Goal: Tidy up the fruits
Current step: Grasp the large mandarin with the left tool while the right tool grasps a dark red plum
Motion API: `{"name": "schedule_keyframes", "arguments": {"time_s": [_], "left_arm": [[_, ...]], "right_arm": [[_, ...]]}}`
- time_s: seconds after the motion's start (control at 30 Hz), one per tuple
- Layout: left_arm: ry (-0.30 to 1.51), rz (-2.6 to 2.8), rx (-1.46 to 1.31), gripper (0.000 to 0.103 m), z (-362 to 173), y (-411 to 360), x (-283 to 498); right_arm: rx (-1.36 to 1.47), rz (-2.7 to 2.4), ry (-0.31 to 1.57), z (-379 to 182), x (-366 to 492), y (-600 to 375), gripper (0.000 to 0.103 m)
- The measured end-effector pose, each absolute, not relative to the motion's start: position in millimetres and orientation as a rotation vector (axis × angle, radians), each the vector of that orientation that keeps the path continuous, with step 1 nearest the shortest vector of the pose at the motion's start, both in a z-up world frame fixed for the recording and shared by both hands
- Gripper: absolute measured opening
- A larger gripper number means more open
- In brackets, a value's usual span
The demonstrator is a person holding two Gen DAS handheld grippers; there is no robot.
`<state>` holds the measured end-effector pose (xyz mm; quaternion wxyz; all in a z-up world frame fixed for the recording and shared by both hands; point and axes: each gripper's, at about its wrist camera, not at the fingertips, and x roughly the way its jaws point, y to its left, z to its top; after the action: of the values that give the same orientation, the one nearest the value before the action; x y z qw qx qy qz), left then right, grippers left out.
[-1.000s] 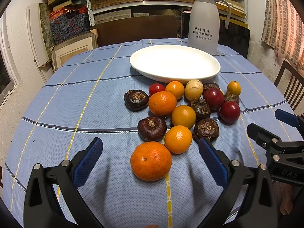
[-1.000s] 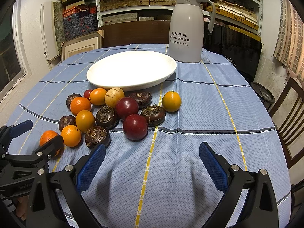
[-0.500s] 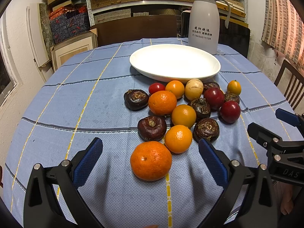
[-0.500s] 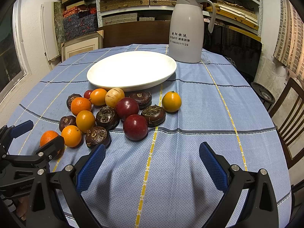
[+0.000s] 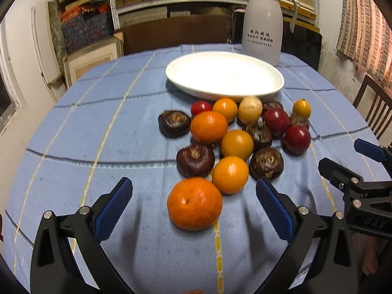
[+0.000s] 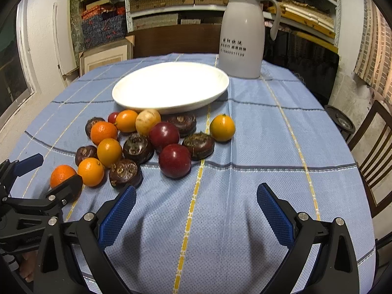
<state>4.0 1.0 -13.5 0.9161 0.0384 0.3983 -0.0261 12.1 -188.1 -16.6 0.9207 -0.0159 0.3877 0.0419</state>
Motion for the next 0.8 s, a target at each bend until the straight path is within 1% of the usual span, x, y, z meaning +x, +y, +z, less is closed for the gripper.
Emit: {"name": "schedule_keyframes", "arguments": {"time_s": [0.23, 0.4, 0.6, 0.7, 0.8], "left_arm": [[0.912, -0.107, 0.052, 0.099, -26, 22, -6], [0.989, -0.12, -0.014, 0.099, -37, 34, 5], [1.013, -0.09, 0.096, 0.099, -43, 22, 7], [1.017, -0.099, 0.078, 0.099, -43, 25, 8], [1.019, -0.097, 0.08, 0.099, -43, 25, 8]], "right_arm": [[-0.049, 0.128, 0.916, -34, 11, -203, 0.1], [-0.087, 0.123, 0.917, -40, 10, -204, 0.1], [-0.121, 0.147, 0.972, -50, 17, -207, 0.1], [-0.08, 0.167, 0.976, -51, 19, -219, 0.1], [-0.117, 0.213, 0.981, -52, 19, -222, 0.1]]}}
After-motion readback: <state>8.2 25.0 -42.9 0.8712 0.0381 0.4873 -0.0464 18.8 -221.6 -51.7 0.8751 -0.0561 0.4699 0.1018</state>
